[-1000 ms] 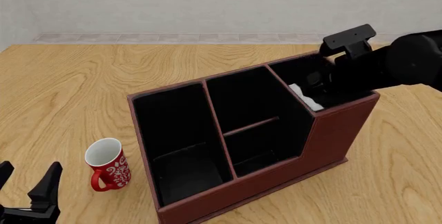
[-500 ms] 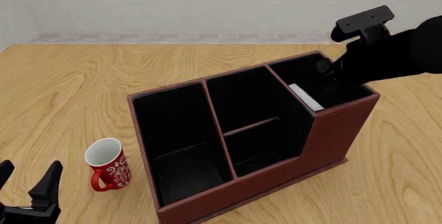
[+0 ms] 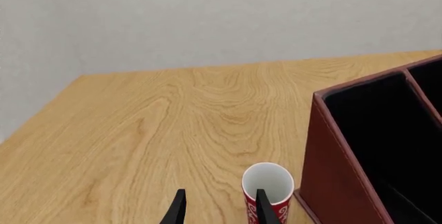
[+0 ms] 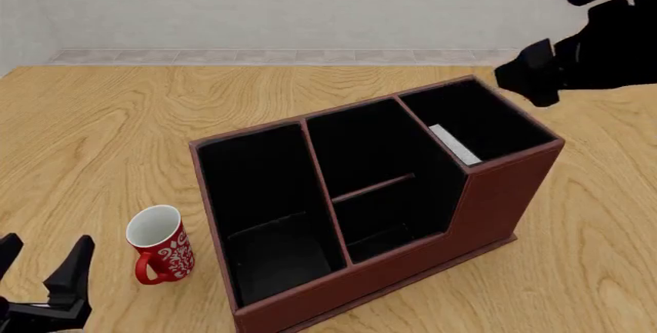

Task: Pick up the book and place it in the right compartment of the caddy.

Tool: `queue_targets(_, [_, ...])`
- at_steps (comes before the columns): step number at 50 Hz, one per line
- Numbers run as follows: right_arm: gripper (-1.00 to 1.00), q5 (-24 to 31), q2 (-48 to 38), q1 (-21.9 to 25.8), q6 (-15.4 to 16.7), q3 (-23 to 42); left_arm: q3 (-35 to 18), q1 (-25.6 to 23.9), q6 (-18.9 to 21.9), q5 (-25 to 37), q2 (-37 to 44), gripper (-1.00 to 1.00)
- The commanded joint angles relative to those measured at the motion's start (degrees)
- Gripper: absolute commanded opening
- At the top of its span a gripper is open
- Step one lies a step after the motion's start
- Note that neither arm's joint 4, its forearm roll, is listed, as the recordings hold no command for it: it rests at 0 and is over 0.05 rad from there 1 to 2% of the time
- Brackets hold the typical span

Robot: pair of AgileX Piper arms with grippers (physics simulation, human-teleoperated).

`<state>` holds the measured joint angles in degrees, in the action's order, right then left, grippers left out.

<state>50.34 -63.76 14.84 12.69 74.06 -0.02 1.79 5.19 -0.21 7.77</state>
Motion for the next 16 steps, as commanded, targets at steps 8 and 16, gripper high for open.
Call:
queue_targets(8, [1.00, 4.30, 7.53, 1.13, 2.13, 3.10, -0.09, -0.03, 0.20, -1.21, 0.40, 1.00])
queue_targets(16, [1.00, 4.63, 12.03, 3.10, 0.92, 2.86, -0.50, 0.01, 0.29, -1.78, 1.13, 1.00])
